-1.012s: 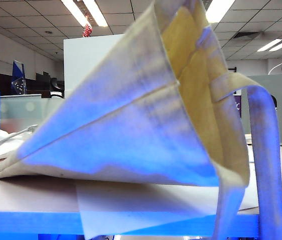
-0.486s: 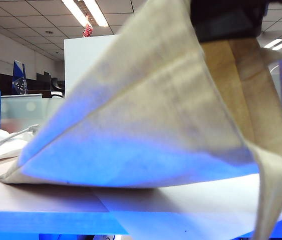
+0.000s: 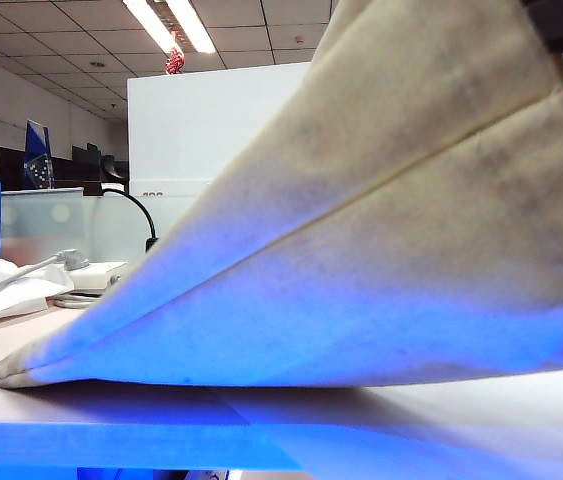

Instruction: Take the glasses case out of the canvas bag and put it on the table.

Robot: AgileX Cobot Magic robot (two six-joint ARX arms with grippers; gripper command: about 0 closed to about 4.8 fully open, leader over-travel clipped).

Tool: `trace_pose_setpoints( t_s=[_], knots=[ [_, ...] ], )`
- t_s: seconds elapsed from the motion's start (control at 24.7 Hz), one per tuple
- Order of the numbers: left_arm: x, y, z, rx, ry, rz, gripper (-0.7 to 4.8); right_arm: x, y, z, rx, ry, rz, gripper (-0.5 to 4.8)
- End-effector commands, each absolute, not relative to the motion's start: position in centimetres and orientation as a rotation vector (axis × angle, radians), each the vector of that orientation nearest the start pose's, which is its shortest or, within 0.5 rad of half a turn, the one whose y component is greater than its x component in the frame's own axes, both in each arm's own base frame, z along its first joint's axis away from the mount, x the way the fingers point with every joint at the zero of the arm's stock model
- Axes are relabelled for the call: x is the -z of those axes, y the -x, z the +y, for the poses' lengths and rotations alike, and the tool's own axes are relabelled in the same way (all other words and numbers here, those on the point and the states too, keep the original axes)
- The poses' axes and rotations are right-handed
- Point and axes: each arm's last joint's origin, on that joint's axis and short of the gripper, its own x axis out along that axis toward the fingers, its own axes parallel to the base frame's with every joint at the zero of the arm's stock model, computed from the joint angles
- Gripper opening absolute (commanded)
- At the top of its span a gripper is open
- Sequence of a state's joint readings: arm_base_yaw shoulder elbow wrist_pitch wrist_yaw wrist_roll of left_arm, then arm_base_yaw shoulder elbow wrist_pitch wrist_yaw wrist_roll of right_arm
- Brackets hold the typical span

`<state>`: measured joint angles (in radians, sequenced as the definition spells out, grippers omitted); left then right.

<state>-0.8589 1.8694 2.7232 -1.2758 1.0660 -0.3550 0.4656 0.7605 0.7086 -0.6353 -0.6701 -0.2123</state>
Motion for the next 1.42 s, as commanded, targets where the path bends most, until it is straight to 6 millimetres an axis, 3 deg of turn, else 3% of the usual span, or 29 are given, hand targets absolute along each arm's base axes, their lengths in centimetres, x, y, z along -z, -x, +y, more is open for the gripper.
trace_pose_setpoints(
  t_s=[0.04,0.16,0.28,0.4,0.49,0.57,0.61,0.69,0.89,0.93,1.09,1.3,1.42],
  knots=[
    [-55.5,-16.9,-22.5,1.823,0.284,0.753,-0.06,-28.0,-10.6,7.3,-1.162,0.116,0.583,1.76],
    [-55.5,-17.0,-22.1,1.808,0.29,0.754,-0.06,-28.6,-8.8,6.0,-1.059,0.222,0.501,1.76],
    [-55.6,-17.4,-21.6,1.787,0.295,0.741,-0.06,-29.1,-7.2,5.5,-1.159,0.157,0.454,1.86],
    [-55.6,-17.6,-21.5,1.757,0.293,0.731,-0.06,-29.1,-6.6,5.3,-1.19,0.119,0.473,3.36],
    [-55.6,-17.7,-21.4,1.752,0.296,0.731,-0.06,-29.1,-6.5,5.3,-1.189,0.107,0.478,3.41],
    [-55.6,-17.7,-21.4,1.752,0.296,0.731,-0.06,-29.0,-6.6,5.3,-1.174,0.114,0.484,3.16],
    [-55.6,-17.7,-21.4,1.753,0.295,0.73,-0.06,-29.0,-6.7,5.3,-1.172,0.118,0.489,2.5],
    [-55.6,-17.7,-21.4,1.751,0.3,0.736,-0.06,-28.8,-6.9,5.4,-1.154,0.153,0.497,1.98],
    [-56.0,-17.3,-21.0,1.757,0.297,0.714,-0.06,-28.0,-6.9,5.4,-1.16,0.185,0.58,1.95],
    [-56.1,-17.2,-20.9,1.759,0.297,0.71,-0.06,-27.7,-6.9,5.5,-1.179,0.184,0.584,1.6],
    [-56.4,-16.8,-20.5,1.762,0.301,0.703,-0.06,-27.4,-6.9,5.9,-1.23,0.183,0.587,1.33],
    [-56.4,-16.8,-20.5,1.768,0.311,0.72,-0.06,-27.9,-7.8,6.8,-1.249,0.212,0.51,0.06],
    [-56.6,-16.5,-20.3,1.785,0.312,0.716,-0.06,-27.6,-9.0,7.6,-1.249,0.211,0.535,-0.01]
  ],
)
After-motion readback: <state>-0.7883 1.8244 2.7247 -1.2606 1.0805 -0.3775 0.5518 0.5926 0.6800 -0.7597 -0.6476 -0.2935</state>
